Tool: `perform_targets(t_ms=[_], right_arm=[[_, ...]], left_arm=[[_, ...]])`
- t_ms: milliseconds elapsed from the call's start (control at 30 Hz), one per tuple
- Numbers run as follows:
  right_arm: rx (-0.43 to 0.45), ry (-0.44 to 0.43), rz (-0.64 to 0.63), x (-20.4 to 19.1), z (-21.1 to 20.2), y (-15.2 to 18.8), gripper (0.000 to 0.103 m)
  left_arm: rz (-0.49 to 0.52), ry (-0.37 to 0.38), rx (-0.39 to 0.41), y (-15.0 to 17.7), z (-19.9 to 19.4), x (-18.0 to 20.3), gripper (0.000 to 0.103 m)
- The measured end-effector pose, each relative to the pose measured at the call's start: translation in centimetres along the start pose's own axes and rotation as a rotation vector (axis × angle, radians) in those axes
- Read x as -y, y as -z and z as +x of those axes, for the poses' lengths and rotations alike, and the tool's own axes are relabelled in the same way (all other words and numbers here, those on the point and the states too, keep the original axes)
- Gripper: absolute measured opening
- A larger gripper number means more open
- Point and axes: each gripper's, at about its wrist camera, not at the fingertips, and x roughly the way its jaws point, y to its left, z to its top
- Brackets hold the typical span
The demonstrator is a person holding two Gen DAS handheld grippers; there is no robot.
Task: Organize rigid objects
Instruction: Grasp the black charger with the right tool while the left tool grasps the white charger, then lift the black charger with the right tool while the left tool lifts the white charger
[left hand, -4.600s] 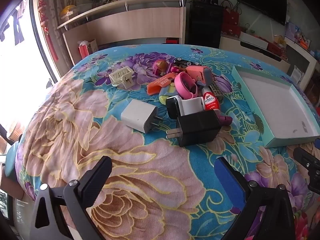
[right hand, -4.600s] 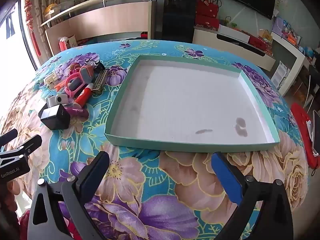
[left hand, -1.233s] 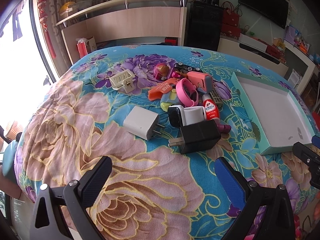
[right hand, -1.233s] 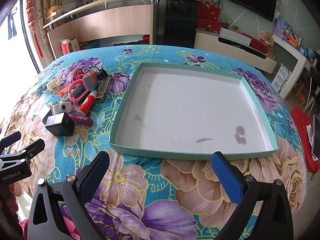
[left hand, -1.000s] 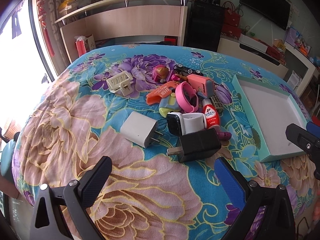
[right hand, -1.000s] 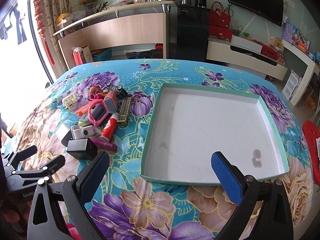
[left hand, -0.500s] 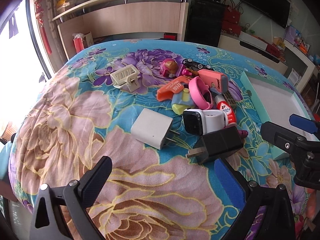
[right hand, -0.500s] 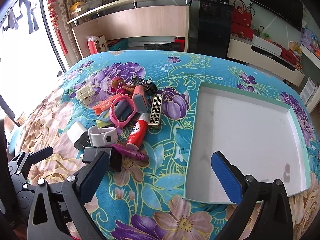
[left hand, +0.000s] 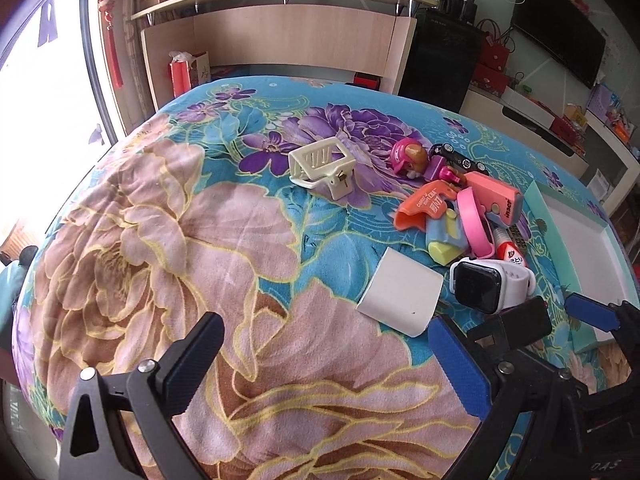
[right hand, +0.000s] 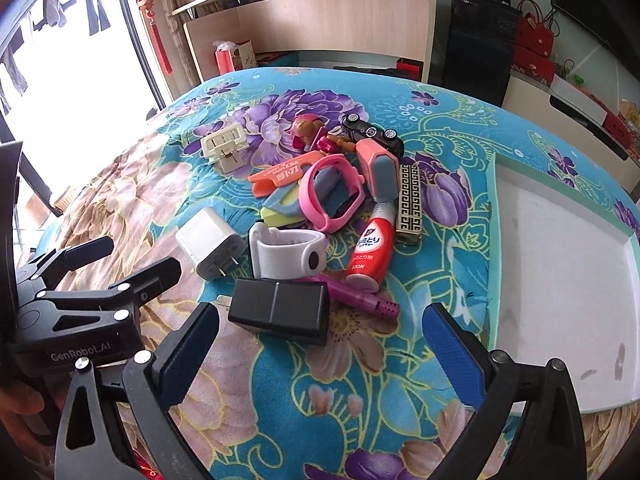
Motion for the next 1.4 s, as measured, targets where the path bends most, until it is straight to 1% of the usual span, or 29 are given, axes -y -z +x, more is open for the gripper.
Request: perform_targets(t_ms=[100,200,467,567,633,667,700,733,800,833,867,933,967,1000,1100,1200,1300,1400], right_arm=[[-0.013,-0.011,-0.005,-0.6,0.6,0.2,0.101],[-0.022,-0.018,-0.008,-1.0,1.1,0.2,0.101],[-0.031,-0.02,-0.005,-1.3,2.2,0.1,0.1],[-0.021,-0.018,-0.004,-1.3,2.3,0.1,0.097],[-0.017,-0.016,-0.002,-1.3,2.3,0.0,0.095],[-0.014,-0.012,-0.002,-1.3,2.3,0.0,0.091],[-0.01,-0.012,-0.002,-1.3,2.3,0.0,0.086],[-0.007,-0.014,-0.002,-1.3,2.2,0.0,0.085],[-0.004,-0.023,-0.002,-1.3,2.1,0.0,0.075],[-0.003,-0.027,-0.003,-1.3,2.0,0.0,0.074],[-0.001,-0.029,-0.005,-1.4,2.0,0.0,0.071],[-0.001,-0.029,-0.007,-1.4,1.9,0.1,0.07],[-0.002,-0.03,-0.007,-1.4,1.9,0.2,0.07],[-0.003,-0.033,-0.005,-1.4,1.9,0.2,0.07],[-0.002,-0.039,0.003,-1.2,1.8,0.3,0.07],[0.003,-0.041,0.007,-0.9,1.3,0.4,0.07],[0.019,-0.049,0.011,-0.6,0.5,0.4,0.07],[0.039,-0.052,0.016,-0.1,-0.6,0.3,0.07]], left_arm=[[0.014,0.001,-0.003,-0.5,0.6,0.3,0.101],[0.039,0.038,-0.007,-0.7,1.1,0.8,0.101],[0.107,0.069,-0.027,-1.4,2.7,2.1,0.1],[0.112,0.078,-0.037,-1.5,3.1,2.1,0.091],[0.106,0.085,-0.038,-1.5,3.2,2.1,0.09],[0.105,0.087,-0.034,-1.5,3.2,2.1,0.09],[0.103,0.093,-0.033,-1.5,3.2,2.0,0.087],[0.102,0.104,-0.034,-1.5,3.1,2.0,0.084],[0.099,0.126,-0.038,-1.5,3.1,2.1,0.076],[0.099,0.133,-0.04,-1.6,3.0,2.2,0.075],[0.101,0.141,-0.04,-1.6,3.0,2.2,0.07],[0.098,0.158,-0.043,-1.6,3.0,2.4,0.062],[0.095,0.174,-0.045,-1.6,3.0,2.4,0.054],[0.088,0.189,-0.048,-1.6,3.0,2.4,0.05],[0.069,0.181,-0.046,-1.6,2.8,2.4,0.049],[0.048,0.156,-0.047,-1.6,2.5,2.3,0.049],[0.037,0.126,-0.034,-1.7,1.7,2.2,0.049],[0.015,0.113,-0.009,-2.1,0.7,2.3,0.049]])
